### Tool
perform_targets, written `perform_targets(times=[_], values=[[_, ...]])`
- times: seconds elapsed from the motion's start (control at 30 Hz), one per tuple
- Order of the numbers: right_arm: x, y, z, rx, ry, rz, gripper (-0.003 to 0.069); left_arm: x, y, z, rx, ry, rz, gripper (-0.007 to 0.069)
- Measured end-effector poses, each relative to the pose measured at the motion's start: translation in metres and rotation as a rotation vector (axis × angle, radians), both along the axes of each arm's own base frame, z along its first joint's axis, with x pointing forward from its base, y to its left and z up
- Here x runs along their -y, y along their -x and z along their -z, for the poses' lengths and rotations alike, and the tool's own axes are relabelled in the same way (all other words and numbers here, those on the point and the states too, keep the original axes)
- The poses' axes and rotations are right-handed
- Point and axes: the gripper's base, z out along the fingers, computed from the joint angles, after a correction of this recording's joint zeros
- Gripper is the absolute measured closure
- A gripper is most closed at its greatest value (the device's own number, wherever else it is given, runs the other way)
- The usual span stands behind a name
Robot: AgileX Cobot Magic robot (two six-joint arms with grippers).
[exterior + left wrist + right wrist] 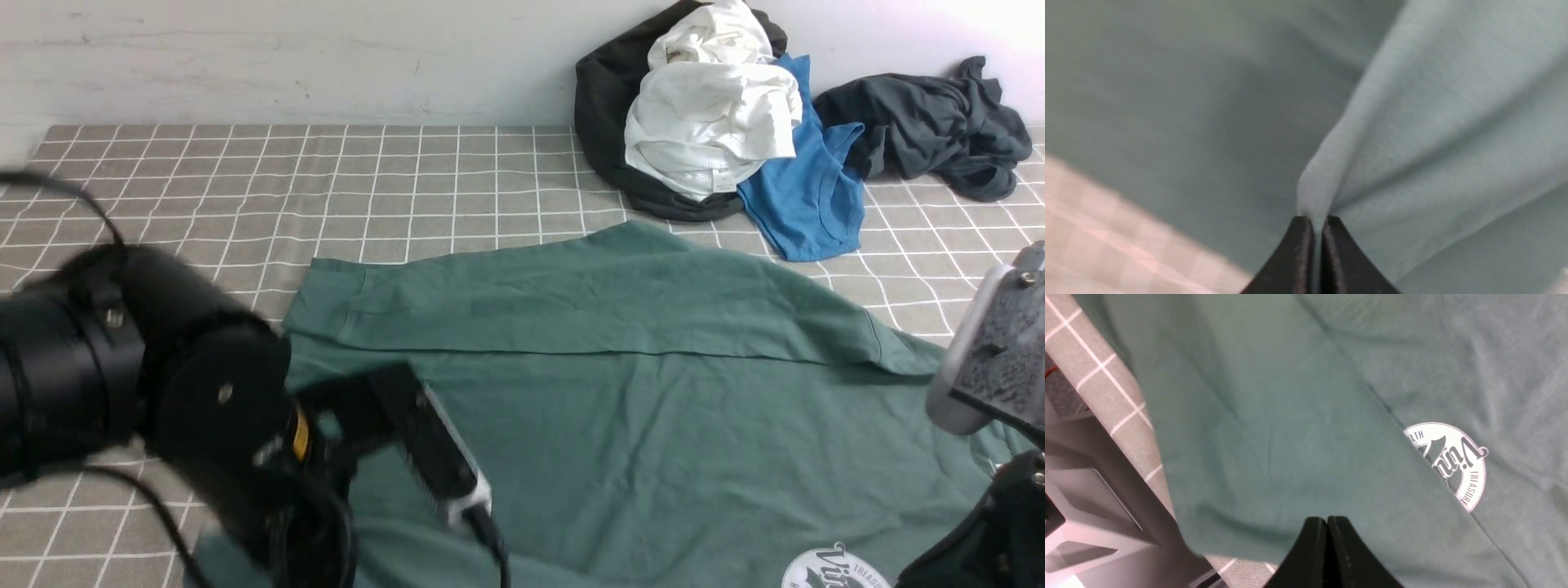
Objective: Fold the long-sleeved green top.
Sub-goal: Use the left arm to drag and place the cuff at the centered position on the left edge of the fabric, then use the left arm to clamp the cuff farthest from it
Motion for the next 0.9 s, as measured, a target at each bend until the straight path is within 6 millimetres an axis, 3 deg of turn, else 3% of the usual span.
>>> perform_targets(times=[0.03,0.1,0.2,0.33,0.5,0.6,0.7,0.8,0.9], values=[[0.0,0.0,0.0,0.0,0.0,0.0,0.0673,0.0,-0.002,0.0,0.005,-0.003,-0.001,0.0628],[0.001,0.0,0.0,0.004,0.008,0.001,0.0673,-0.002,-0.029,-0.011,0.061,-0.013,-0.035,0.0627],[0.001,0.0,0.0,0.005,0.011,0.002,0.0673,-0.004,-0.053,-0.013,0.076,-0.015,-0.073,0.0619],[0.001,-0.001,0.0,0.007,0.013,0.001,0.0673,-0.008,-0.091,0.014,0.018,-0.048,-0.135,0.061],[0.001,-0.001,0.001,0.009,0.016,0.001,0.0673,-0.01,-0.11,0.04,-0.015,-0.059,-0.173,0.0533],[0.003,-0.002,0.001,0.026,0.034,0.002,0.0673,-0.01,-0.12,0.047,-0.003,-0.034,-0.247,0.0391],[0.004,-0.007,0.0,0.074,0.051,0.007,0.0673,-0.015,-0.138,0.037,0.036,0.022,-0.403,0.0235],[0.003,-0.015,-0.002,0.123,0.057,0.034,0.0673,-0.027,-0.16,0.03,0.063,0.059,-0.505,0.0131],[0.001,-0.026,-0.005,0.166,0.062,0.07,0.0673,-0.04,-0.182,0.03,0.078,0.097,-0.576,0.0085]])
